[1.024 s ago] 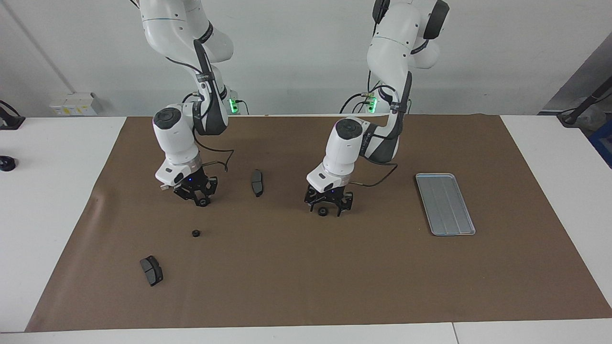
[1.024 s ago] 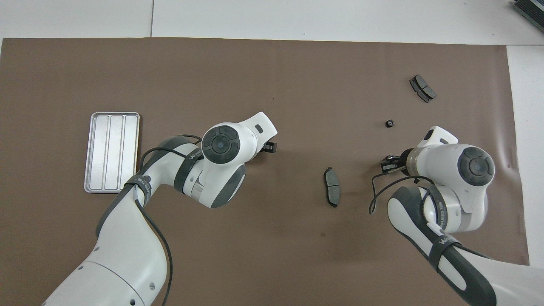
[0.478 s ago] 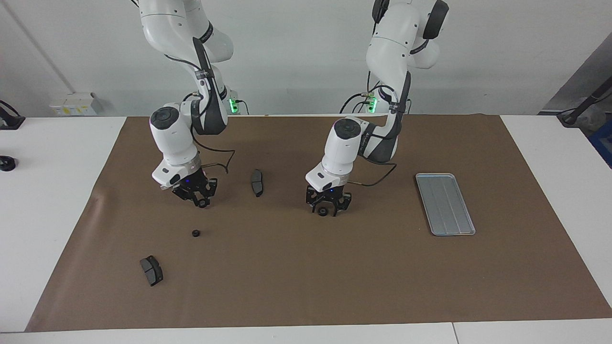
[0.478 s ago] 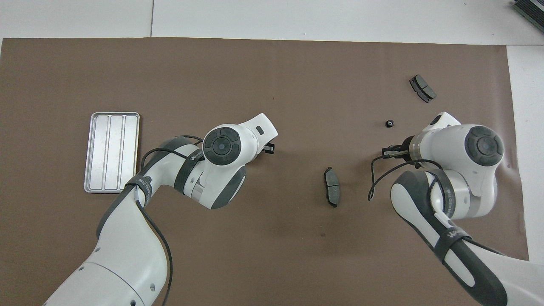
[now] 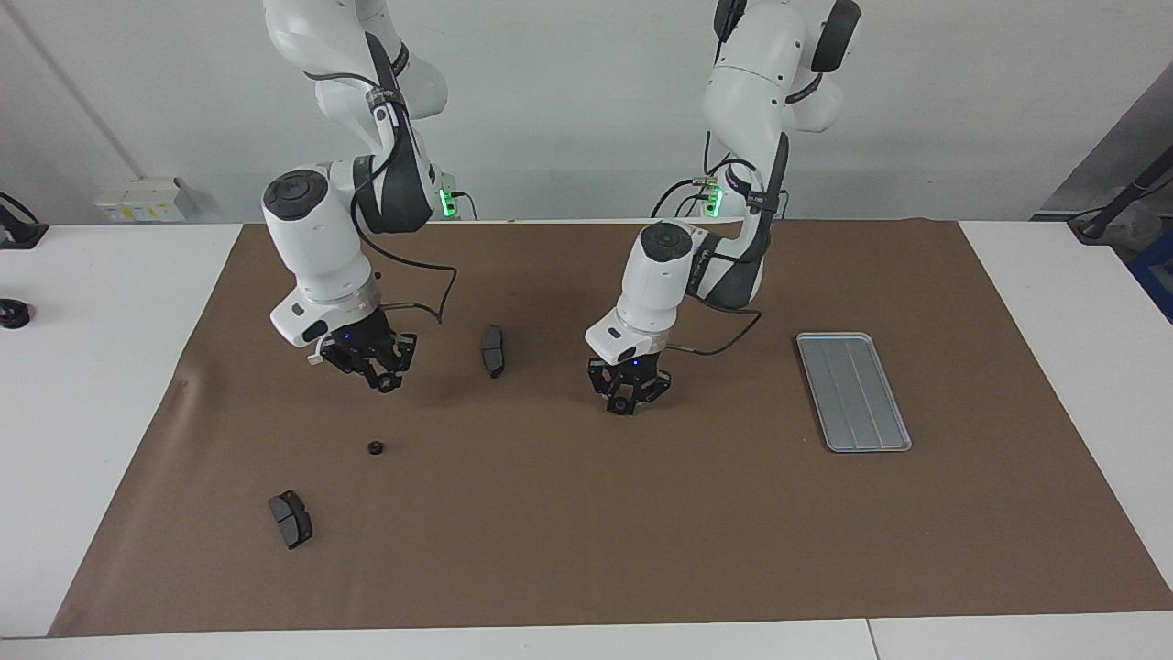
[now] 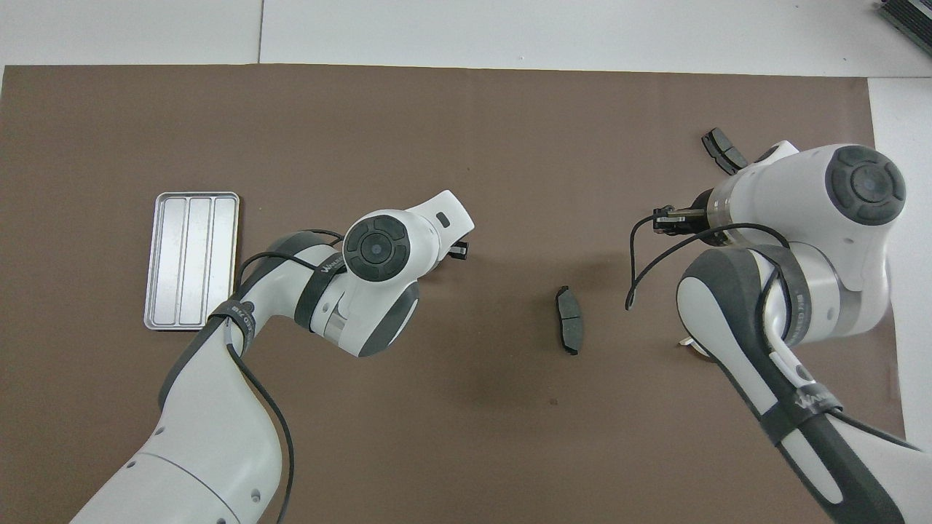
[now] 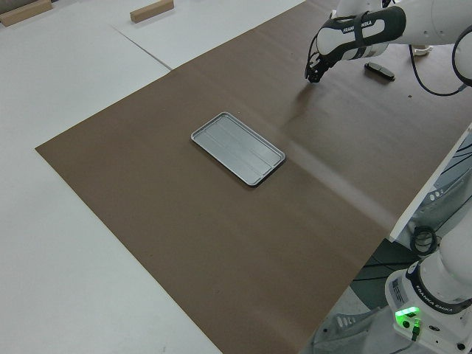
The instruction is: Pick bearing gear from pile to tray
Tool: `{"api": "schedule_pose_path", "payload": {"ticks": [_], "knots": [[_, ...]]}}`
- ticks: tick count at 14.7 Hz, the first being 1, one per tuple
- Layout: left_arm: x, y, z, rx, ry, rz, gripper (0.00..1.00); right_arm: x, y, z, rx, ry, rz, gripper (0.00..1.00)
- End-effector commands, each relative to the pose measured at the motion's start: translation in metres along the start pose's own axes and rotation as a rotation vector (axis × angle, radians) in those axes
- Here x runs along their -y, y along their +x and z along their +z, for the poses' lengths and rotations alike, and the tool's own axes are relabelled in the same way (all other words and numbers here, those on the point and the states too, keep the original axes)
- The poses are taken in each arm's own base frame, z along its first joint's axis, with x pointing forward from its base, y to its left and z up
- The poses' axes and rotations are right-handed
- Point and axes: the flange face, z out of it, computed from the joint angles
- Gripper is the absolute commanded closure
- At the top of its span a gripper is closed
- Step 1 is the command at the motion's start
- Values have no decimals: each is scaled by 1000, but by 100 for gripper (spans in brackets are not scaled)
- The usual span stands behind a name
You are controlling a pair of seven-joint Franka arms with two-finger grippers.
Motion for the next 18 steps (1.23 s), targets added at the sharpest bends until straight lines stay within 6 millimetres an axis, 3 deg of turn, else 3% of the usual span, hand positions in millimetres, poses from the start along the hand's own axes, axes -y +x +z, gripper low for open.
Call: {"api": "schedule_pose_path", "payload": {"ticks": [1, 4, 6, 8, 9, 12, 15, 16, 17, 18], "knots": [[32, 11, -44, 12, 30, -50, 100, 47, 4, -4, -13, 35, 88, 100], [56, 11, -88, 58, 59, -82, 100, 110, -6, 6, -64, 96, 133, 100], [91, 7, -111, 79, 75, -47, 100, 154, -3, 18, -98, 136, 179, 100], [142, 4, -130, 71, 89, -42, 100, 196, 6, 24, -111, 162, 222, 100], [164, -3, -133, 81, 94, -30, 100, 217, 5, 27, -115, 168, 235, 100], [239, -24, -131, 108, 114, -17, 100, 284, -22, 85, -102, 147, 233, 100], [289, -43, -129, 133, 123, -31, 100, 307, -36, 112, -167, 124, 240, 100], [299, -51, -125, 138, 125, -33, 100, 313, -42, 119, -167, 123, 234, 96], [313, -60, -124, 132, 129, -42, 100, 315, -44, 123, -169, 126, 231, 84], [322, -72, -117, 122, 133, -42, 100, 314, -46, 125, -165, 123, 233, 39]]}}
